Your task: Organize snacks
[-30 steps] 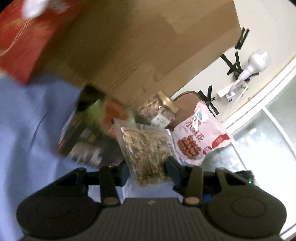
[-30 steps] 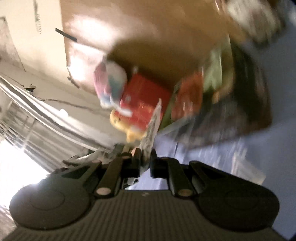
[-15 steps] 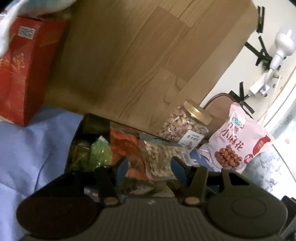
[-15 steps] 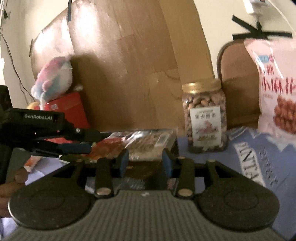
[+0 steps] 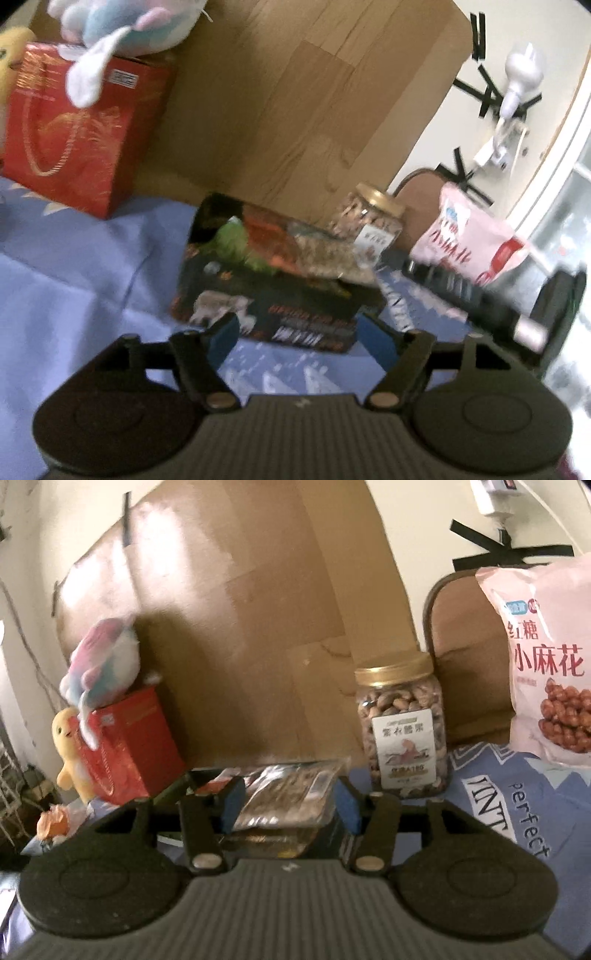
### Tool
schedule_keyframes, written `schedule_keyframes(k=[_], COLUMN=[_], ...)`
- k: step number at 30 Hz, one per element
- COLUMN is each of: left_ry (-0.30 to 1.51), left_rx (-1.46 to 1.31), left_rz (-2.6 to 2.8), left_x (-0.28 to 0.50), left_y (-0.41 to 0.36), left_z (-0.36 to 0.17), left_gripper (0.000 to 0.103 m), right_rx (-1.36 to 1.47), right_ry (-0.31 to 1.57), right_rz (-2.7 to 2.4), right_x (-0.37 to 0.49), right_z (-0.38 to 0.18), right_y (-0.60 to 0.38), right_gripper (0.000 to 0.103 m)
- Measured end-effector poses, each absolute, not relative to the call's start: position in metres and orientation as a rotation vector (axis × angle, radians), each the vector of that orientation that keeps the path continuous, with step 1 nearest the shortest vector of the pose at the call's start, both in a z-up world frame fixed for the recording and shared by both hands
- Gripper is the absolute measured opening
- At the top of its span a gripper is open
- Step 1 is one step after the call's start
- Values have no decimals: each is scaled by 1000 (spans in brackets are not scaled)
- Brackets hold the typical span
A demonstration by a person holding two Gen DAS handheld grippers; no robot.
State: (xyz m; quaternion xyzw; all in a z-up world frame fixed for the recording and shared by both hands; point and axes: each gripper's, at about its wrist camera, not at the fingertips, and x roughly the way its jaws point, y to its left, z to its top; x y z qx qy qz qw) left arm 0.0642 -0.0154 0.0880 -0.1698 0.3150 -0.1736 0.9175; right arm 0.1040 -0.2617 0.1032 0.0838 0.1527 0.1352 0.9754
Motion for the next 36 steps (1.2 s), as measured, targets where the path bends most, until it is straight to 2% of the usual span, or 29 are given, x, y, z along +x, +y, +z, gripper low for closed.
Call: schedule_keyframes(k=[4, 7, 11, 13, 16, 19, 25, 28, 36], left_ry=[623, 612, 591, 584, 583, 587, 602, 626, 671], left_rx=[-261, -233, -212, -209, -210, -210, -187, -181, -113], left_rz=[-311, -296, -281, -272, -274, -270, -243, -240, -200], left_x=[40, 27, 11, 8, 6, 3, 3, 6, 7], left_y=[-24, -29, -27, -27, -26, -26, -27, -31, -47], left_z=[87, 88, 91, 92, 92, 90, 84, 77, 62], left_gripper=[85, 88, 89, 98, 98, 98, 103, 103, 103], right_rx=[199, 176, -24, -97, 24, -22, 227, 287, 216], right_ry=[357, 432, 440, 434, 580, 501, 419, 421, 492], right_rz=[249, 258, 223, 223, 452, 389, 432, 429, 386], right_x=[126, 146, 147, 140, 139, 119, 58, 22, -35], right_z=[103, 99, 97, 97, 93, 95, 95, 81, 38], right_y=[-266, -258, -225, -212, -213, -210, -257, -271, -264], right_gripper=[55, 49, 50, 51, 47, 46, 47, 48, 49])
